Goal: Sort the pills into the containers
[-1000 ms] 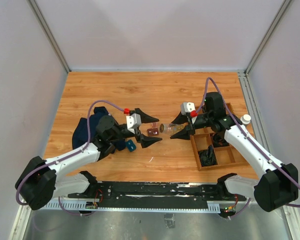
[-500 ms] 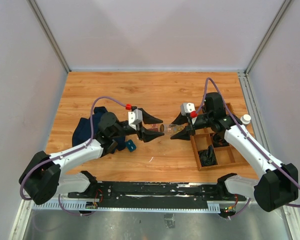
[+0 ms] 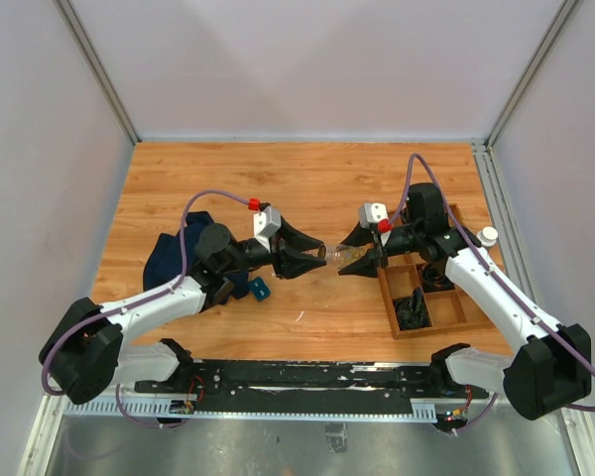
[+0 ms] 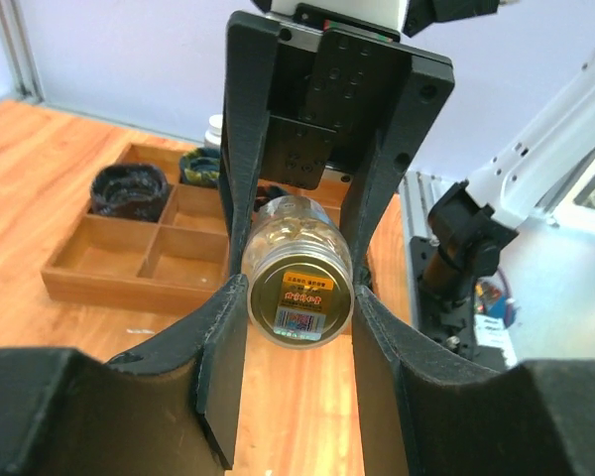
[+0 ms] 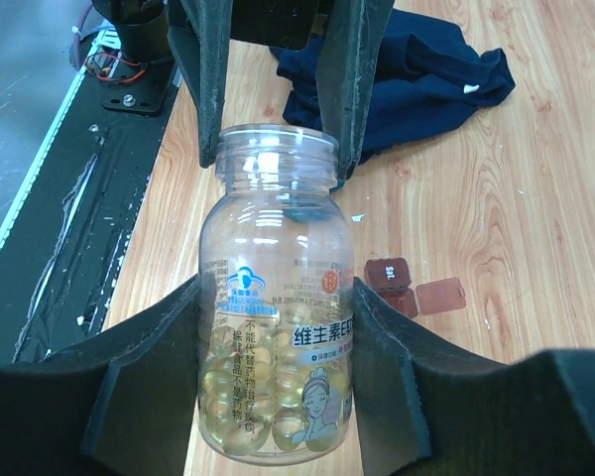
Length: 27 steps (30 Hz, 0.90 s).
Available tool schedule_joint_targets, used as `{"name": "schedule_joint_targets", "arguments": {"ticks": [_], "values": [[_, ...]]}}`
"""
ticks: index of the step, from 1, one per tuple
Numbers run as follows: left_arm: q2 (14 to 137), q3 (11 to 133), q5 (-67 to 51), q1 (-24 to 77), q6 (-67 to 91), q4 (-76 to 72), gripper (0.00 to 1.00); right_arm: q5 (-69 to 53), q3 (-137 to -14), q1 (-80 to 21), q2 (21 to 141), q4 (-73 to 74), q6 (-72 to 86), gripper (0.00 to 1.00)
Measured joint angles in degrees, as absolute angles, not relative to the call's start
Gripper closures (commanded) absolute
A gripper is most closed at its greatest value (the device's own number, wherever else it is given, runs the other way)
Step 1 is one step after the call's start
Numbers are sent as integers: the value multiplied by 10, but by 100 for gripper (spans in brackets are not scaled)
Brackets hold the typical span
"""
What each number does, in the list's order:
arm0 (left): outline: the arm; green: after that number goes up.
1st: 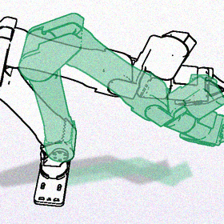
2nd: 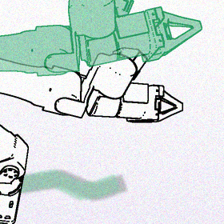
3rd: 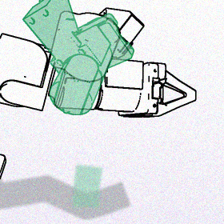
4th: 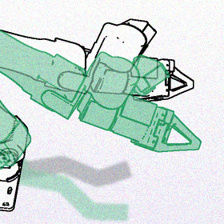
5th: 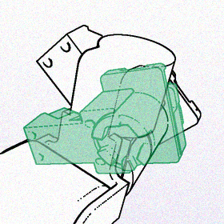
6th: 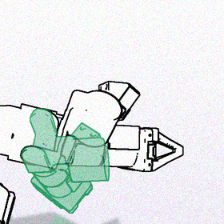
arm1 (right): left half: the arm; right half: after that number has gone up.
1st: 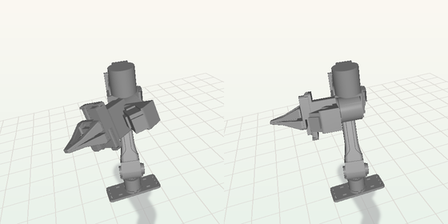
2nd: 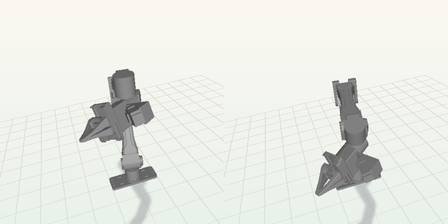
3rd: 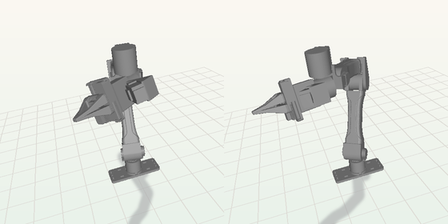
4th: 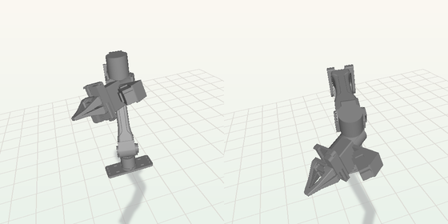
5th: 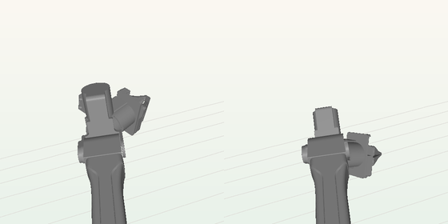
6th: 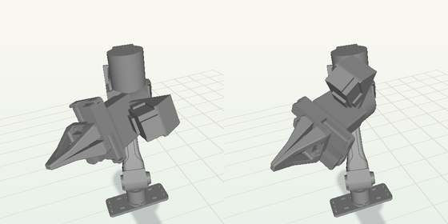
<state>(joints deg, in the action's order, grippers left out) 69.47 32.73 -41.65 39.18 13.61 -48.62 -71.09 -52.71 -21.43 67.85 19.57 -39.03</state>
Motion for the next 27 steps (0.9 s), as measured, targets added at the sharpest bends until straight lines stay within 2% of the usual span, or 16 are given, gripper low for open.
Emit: {"name": "schedule_joint_targets", "arguments": {"ticks": [1, 8, 15, 17, 18, 23, 27], "values": [[695, 324, -408, 392, 154, -489, 100, -710, -527, -214, 679, 196, -390, 99], [668, 287, -299, 424, 269, -492, 100, -707, -527, -214, 683, 198, -390, 99], [632, 291, -104, 497, 337, -405, 100, -700, -527, -214, 689, 199, -388, 99], [633, 306, -65, 506, 358, -371, 97, -693, -527, -212, 693, 198, -387, 99], [635, 316, -51, 509, 368, -352, 91, -688, -527, -210, 694, 196, -387, 99], [643, 346, -21, 515, 390, -302, 43, -674, -527, -206, 694, 193, -386, 99], [643, 346, -10, 516, 385, -292, 20, -677, -527, -206, 694, 194, -385, 100]]}}
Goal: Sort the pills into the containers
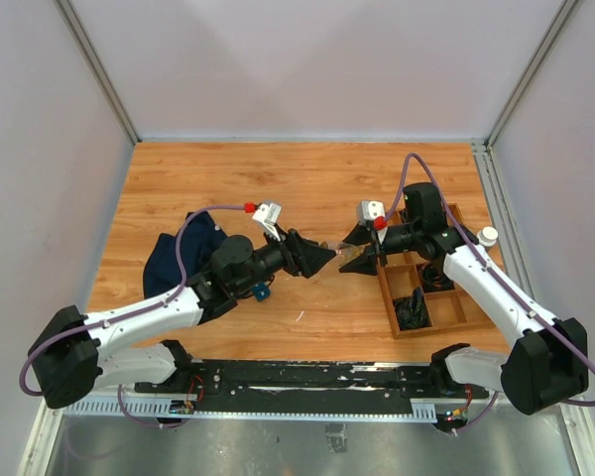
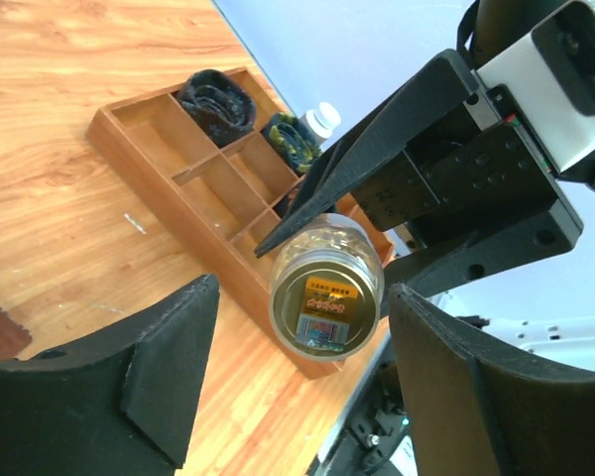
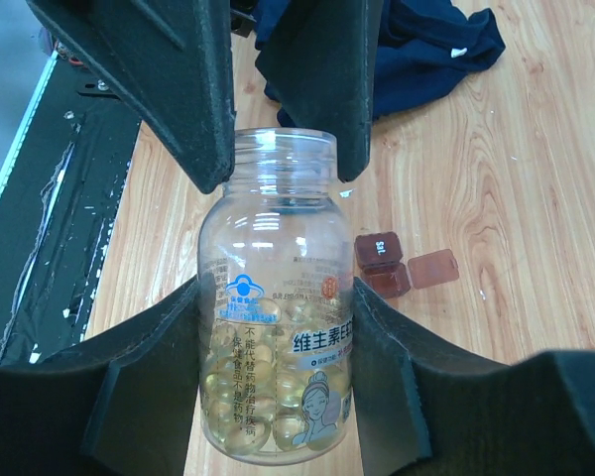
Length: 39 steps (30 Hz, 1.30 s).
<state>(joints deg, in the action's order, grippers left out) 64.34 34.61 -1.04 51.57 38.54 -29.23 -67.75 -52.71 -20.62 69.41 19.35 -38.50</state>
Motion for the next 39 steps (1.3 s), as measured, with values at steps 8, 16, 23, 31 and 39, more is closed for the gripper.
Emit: {"name": "schedule_joint_targets", "arguments": {"ticks": [8, 16, 23, 31, 39], "values": [[609, 335, -7, 516, 321, -275, 1, -684, -527, -206, 694, 194, -384, 99], [522, 293, -70, 516, 137, -284, 1, -690, -527, -206, 694, 194, -384, 99], [531, 262, -169, 516, -74, -329, 3, -691, -527, -206, 694, 194, -384, 99], [605, 279, -269, 472, -192, -341, 11, -692, -527, -206, 694, 194, -385, 99], [648, 314, -327, 454, -194, -374, 23, -694, -527, -206, 694, 194, -385, 99]]}}
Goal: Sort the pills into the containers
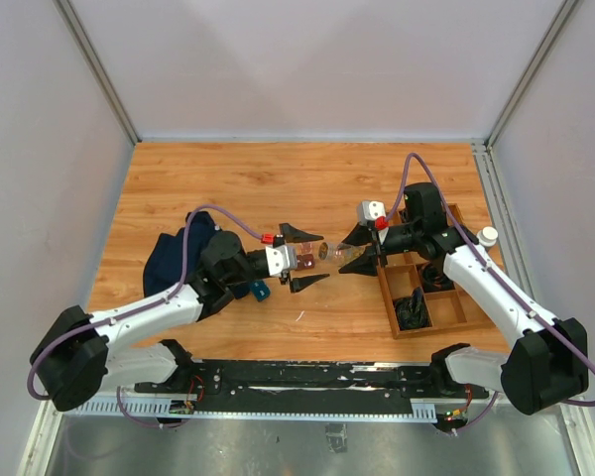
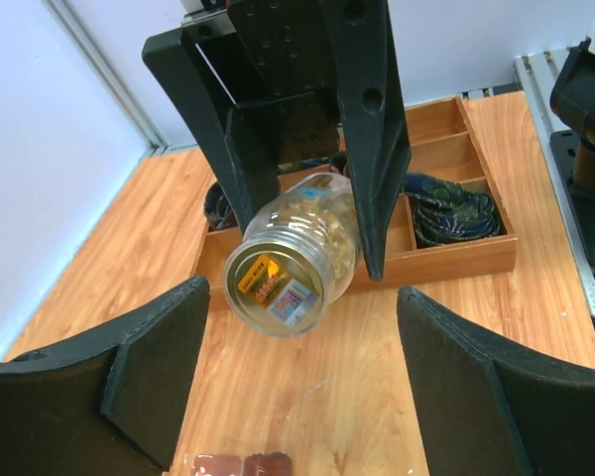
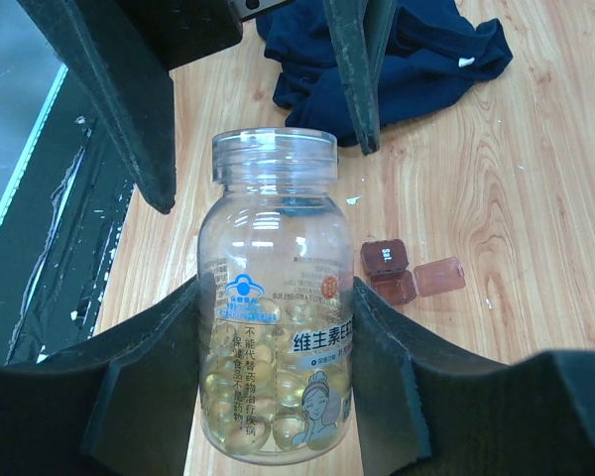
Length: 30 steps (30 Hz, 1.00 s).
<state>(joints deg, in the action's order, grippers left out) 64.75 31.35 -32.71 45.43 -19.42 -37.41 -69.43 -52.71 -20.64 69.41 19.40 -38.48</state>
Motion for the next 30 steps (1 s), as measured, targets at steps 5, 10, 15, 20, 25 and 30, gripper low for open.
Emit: {"name": "schedule_joint_targets", "arguments": {"ticks": [5, 10, 15, 20, 25, 30], "values": [[666, 329, -340, 454, -187, -383, 34, -695, -527, -206, 694, 194, -385, 99], [675, 338, -343, 452, -178, -390, 48, -694, -527, -206, 694, 194, -385, 99], [679, 341, -343, 450, -170, -393, 63, -695, -527, -206, 694, 197, -385, 99], [679, 342, -340, 449, -150, -394, 75, -695, -527, -206, 694, 197, -385, 100], [679, 342, -327, 448, -66, -404, 100, -698, -527, -206, 693, 198, -385, 99], [679, 341, -263, 455, 93, -407, 100, -696, -527, -206, 693, 197, -379, 99]]}}
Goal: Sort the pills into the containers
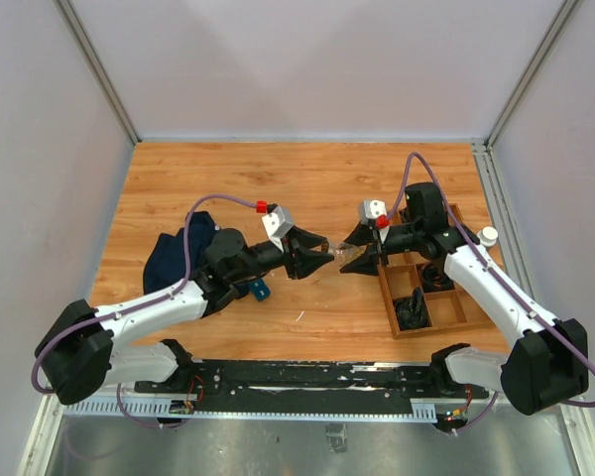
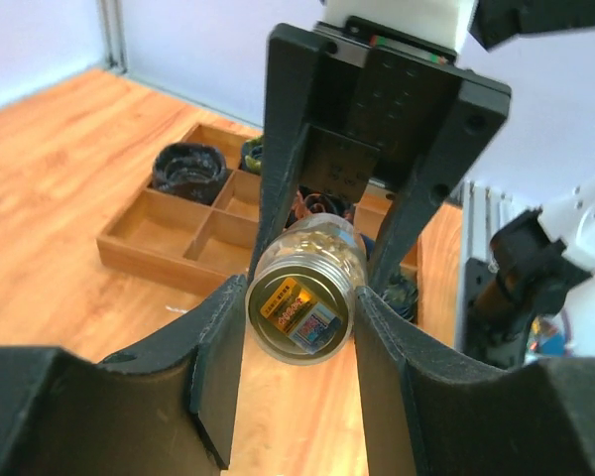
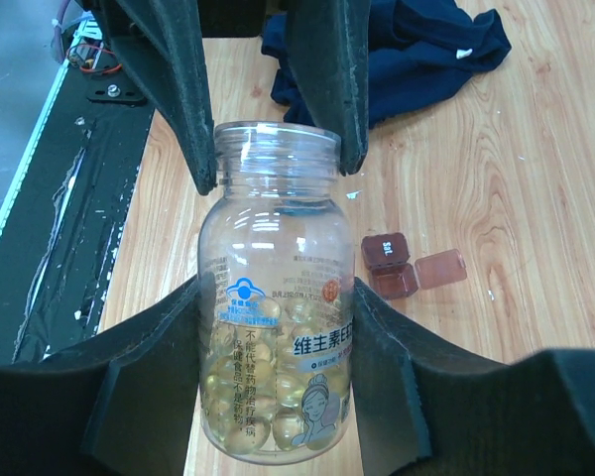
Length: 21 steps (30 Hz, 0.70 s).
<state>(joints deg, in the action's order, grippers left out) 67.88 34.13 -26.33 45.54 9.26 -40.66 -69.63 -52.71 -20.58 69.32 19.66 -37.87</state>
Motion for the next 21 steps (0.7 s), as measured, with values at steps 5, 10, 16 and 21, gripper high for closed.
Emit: {"name": "schedule_joint_targets", "arguments": {"ticks": [5, 10, 16, 21], "values": [[661, 341, -111, 508, 190, -365, 100, -690, -527, -203, 693, 202, -377, 99], [644, 356, -8, 544, 241, -308, 100, -692, -527, -203, 693, 201, -378, 99], [641, 366, 33, 553, 285, -280, 100, -689, -527, -203, 693, 196, -378, 99], [636, 371, 48, 553, 323, -263, 100, -690, -527, -203, 693, 193, -378, 99]]}}
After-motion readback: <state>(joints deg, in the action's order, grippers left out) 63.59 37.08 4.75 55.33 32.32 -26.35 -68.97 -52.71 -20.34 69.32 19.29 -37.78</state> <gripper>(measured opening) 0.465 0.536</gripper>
